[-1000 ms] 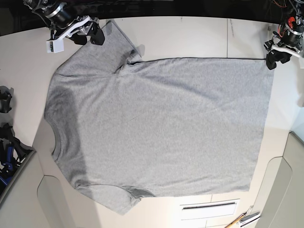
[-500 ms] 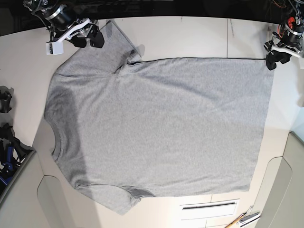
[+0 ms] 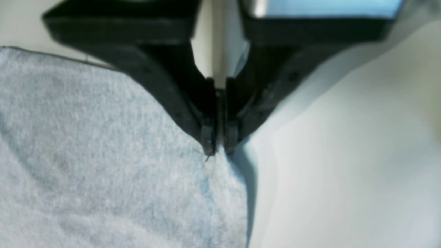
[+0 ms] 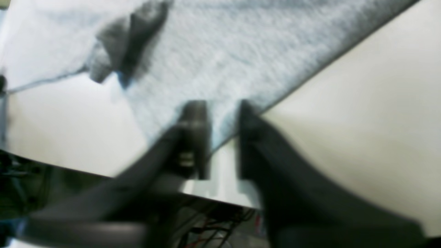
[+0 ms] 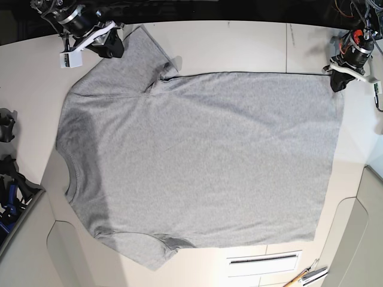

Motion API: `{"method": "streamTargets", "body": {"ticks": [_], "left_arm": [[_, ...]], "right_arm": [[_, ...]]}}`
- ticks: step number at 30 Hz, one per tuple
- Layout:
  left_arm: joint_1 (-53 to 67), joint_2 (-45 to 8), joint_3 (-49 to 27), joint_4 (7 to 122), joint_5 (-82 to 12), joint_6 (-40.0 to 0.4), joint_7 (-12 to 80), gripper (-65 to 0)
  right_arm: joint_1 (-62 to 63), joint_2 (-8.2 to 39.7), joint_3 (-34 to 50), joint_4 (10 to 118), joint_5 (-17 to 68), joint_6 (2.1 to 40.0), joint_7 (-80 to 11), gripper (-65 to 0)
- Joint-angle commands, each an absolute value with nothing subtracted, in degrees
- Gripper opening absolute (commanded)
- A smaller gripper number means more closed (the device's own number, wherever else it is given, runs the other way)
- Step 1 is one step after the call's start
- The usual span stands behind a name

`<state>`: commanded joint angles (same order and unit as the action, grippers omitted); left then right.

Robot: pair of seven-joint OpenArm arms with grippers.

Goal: Fold the T-shirt properly
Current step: 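Close both grippers on the shirt edge at the shoulder corners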

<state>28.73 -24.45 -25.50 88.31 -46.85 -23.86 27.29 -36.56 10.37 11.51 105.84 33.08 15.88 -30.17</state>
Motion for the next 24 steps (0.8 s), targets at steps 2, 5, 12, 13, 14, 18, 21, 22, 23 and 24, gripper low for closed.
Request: {"method": "streamTargets", "body": {"ticks": [2, 5, 12, 13, 14, 18, 21, 22, 23, 24], "left_arm": [[28.73, -24.45, -25.50, 88.31, -46.78, -24.27, 27.31, -65.0], [28.75, -24.45, -25.50, 88.31, -45.98, -28.01, 27.31, -65.0], [28.75, -24.47, -25.52, 88.58, -46.00, -29.36, 27.97, -65.0], [28.75, -24.47, -25.52, 88.77, -46.02, -30.92, 28.16, -65.0], [28.75, -24.47, -25.52, 89.10, -46.02, -31.75, 28.23, -65.0], [28.75, -24.47, -26.63, 91.57, -46.09, -31.79, 28.95, -65.0], [28.75, -24.49, -27.53, 93.14, -46.06, -31.97, 30.06, -65.0], [28.77, -24.47, -27.53, 93.34, -46.06, -31.99, 30.39, -65.0], [28.77, -24.47, -27.53, 93.34, -46.09, -31.99, 30.76, -65.0], [28.77, -24.47, -27.53, 93.34, -46.06, -31.99, 30.87, -65.0]], "right_arm": [[-36.53, 10.28, 11.51, 105.84, 30.74, 15.90, -29.85, -65.0], [-36.53, 10.28, 11.51, 105.84, 28.82, 15.88, -29.36, -65.0], [-36.53, 10.28, 11.51, 105.97, 28.93, 18.50, -29.36, -65.0], [-36.56, 10.28, 11.51, 106.02, 28.95, 18.65, -29.39, -65.0], [-36.56, 10.28, 11.53, 106.08, 28.95, 19.09, -29.39, -65.0], [-36.71, 10.31, 12.03, 108.14, 29.67, 19.55, -29.85, -65.0], [-36.73, 10.28, 13.47, 109.34, 32.18, 21.71, -30.41, -65.0], [-36.71, 10.28, 14.13, 109.47, 32.69, 21.89, -30.68, -65.0], [-36.71, 10.28, 14.81, 109.62, 33.06, 21.87, -31.16, -65.0], [-36.71, 10.28, 15.64, 109.62, 33.67, 21.67, -32.10, -65.0]]}}
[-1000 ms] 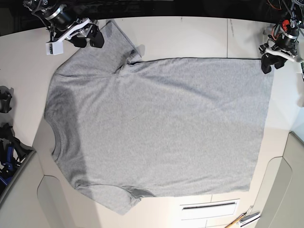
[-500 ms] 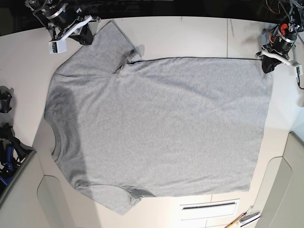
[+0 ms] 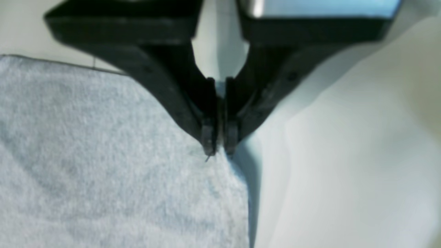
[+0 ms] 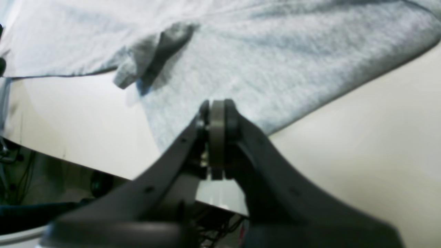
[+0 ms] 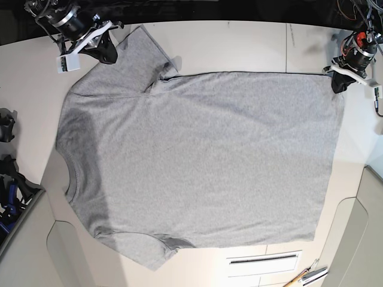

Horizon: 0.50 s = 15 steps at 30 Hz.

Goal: Fold the T-shirt properly
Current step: 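Close both grippers on the shirt edge at the shoulder corners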

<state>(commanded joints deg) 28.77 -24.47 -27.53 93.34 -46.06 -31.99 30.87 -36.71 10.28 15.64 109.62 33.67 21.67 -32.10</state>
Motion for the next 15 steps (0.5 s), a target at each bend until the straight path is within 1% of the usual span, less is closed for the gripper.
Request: {"method": "streamTargets", "body": {"ticks": [2, 3, 5, 6, 7, 8, 10, 15], "left_arm": [[28.75, -24.47, -27.53, 93.34, -46.13, -32.03, 31.35, -65.0], [28.77, -24.47, -27.53, 93.34, -46.22, -32.03, 31.51, -65.0], [28.75, -24.47, -27.53, 93.34, -46.74, -32.03, 32.34, -65.0], [28.75, -24.47, -27.53, 93.34, -47.22, -32.01, 32.84, -65.0], [28.75, -24.45, -27.53, 93.34, -47.66, -32.03, 33.32, -65.0], [28.75, -24.47, -27.51, 93.34, -47.90, -32.03, 33.52, -65.0], [28.75, -24.45, -27.51, 93.34, -47.99, -32.03, 33.52, -65.0], [28.75, -24.47, -27.51, 93.34, -47.99, -32.03, 33.52, -65.0]], "right_arm": [[-36.73, 10.28, 17.19, 109.62, 34.98, 19.49, -34.87, -65.0], [-36.73, 10.26, 17.89, 109.60, 34.96, 18.46, -36.42, -62.7], [-36.88, 10.26, 19.25, 109.60, 34.92, 16.38, -38.26, -41.9], [-37.01, 10.26, 19.70, 109.60, 34.89, 15.03, -38.68, -33.4], [-37.01, 10.26, 19.77, 109.58, 34.76, 13.82, -38.87, -28.5], [-36.99, 10.24, 19.70, 109.47, 34.65, 13.56, -38.87, -27.2], [-36.99, 9.61, 19.31, 109.16, 34.72, 13.65, -38.85, -27.2], [-36.97, 5.96, 16.34, 108.20, 33.36, 13.65, -38.83, -27.2]]}}
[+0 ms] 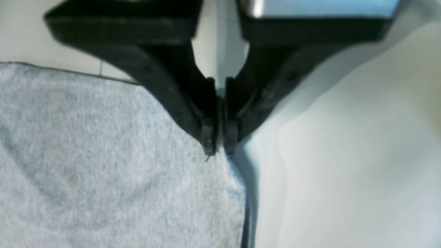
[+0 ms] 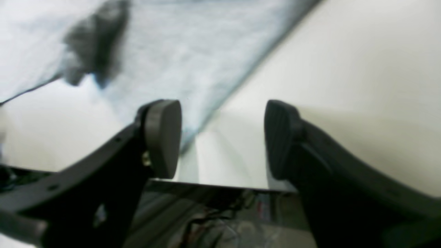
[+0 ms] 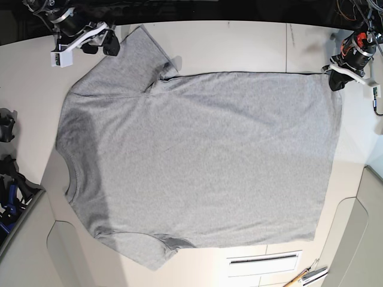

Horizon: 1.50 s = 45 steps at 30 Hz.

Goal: Fold the T-shirt properly
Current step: 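Close both grippers on the shirt edge at the shoulder corners, then lift the shirt edge with both grippers and pull it toward the robot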

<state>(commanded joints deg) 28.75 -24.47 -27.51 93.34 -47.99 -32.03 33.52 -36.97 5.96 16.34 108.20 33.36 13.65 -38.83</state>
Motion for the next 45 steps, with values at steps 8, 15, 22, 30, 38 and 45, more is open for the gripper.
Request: {"method": "streamTargets", "body": {"ticks": [8, 15, 22, 30, 38, 45], "left_arm": [[28.75, -24.47, -27.51, 93.34, -48.01, -32.03, 34.57, -65.0], [28.73, -24.47, -27.51, 93.34, -48.03, -32.23, 34.54, -65.0], [28.73, -24.47, -27.51, 93.34, -48.01, -32.21, 34.33, -65.0], [28.75, -24.64, -29.34, 93.34, -50.06, -32.40, 33.28, -65.0], [28.77, -24.62, -31.20, 93.34, -52.99, -35.46, 35.03, -65.0], [28.73, -24.64, -31.22, 93.38, -54.08, -35.42, 34.96, -65.0]], "right_arm": [[-36.67, 5.30, 10.90, 107.07, 33.61, 13.65, -37.26, -27.2], [-36.51, 3.29, 9.69, 107.07, 32.32, 13.69, -35.66, -28.5], [-36.51, 3.31, 9.72, 107.07, 29.30, 17.69, -30.72, -65.0], [-36.56, 3.33, 11.31, 107.96, 29.34, 21.47, -31.83, -65.0], [-36.56, 4.14, 20.58, 108.53, 38.37, 30.79, -33.61, -65.0], [-36.53, 4.14, 28.01, 108.55, 47.97, 33.15, -36.73, -65.0]]}}
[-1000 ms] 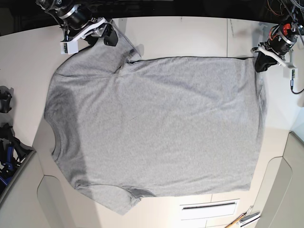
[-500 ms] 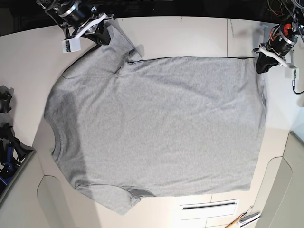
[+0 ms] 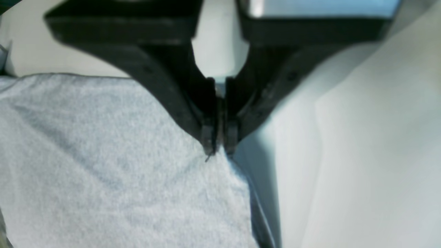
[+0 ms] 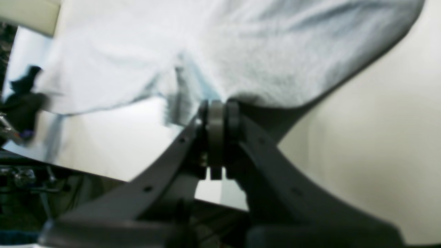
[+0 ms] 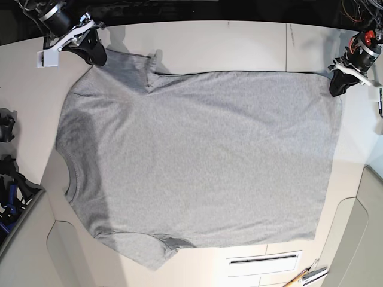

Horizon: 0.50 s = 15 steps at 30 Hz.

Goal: Fold the T-shirt properly
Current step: 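Lift the shirt edge with both grippers and pull it toward the robot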

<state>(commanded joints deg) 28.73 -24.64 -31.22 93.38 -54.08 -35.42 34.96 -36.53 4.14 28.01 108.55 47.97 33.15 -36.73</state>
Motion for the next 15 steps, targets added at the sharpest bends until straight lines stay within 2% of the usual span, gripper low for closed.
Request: {"method": "streamTargets", "body": {"ticks": [6, 15], "left_arm": [[28.05, -24.62, -31.22, 93.43, -54.04, -35.42, 33.82, -65.0], [24.71, -24.62, -33.15, 93.43, -53.93, -35.42, 33.93, -65.0]], "right_arm": [[-34.09, 4.12, 29.08, 109.84, 49.47, 33.45, -36.73, -65.0], [-26.92, 4.80, 29.08, 110.37, 46.22, 33.43, -36.95, -65.0]]}}
